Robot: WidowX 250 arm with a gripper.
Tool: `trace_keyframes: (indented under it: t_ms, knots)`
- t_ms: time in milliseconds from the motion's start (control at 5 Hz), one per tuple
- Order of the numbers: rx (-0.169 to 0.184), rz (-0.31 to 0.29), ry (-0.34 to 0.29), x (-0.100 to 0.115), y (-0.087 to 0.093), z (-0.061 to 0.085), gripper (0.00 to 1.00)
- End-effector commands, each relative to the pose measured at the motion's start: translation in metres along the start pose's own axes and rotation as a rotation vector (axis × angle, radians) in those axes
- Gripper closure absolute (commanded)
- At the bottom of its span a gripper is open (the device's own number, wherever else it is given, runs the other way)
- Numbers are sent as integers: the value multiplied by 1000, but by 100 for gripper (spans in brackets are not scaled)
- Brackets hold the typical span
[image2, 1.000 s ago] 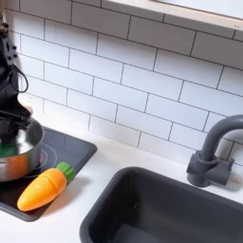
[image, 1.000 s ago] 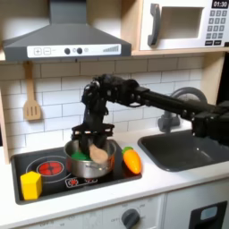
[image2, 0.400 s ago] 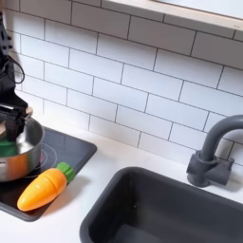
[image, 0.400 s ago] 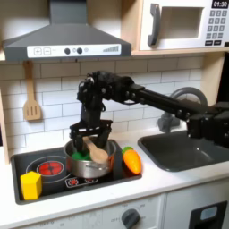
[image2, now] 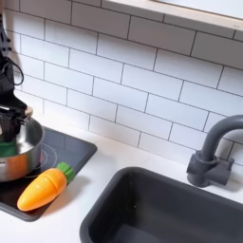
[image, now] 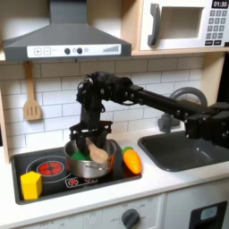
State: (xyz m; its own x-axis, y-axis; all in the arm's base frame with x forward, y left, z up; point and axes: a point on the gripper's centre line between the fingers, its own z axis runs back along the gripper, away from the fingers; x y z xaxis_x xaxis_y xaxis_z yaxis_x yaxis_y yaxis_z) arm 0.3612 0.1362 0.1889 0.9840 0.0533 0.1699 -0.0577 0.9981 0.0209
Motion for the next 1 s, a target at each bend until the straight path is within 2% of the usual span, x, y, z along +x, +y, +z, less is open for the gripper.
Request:
trace_keyframes:
  t_ms: [0, 400, 800]
  knots:
    - [-61, 11, -12, -1, -8, 2, 100]
    - [-137, 4, -103, 0, -12, 13, 100]
    - [-166, -4, -198, -2, -13, 36, 100]
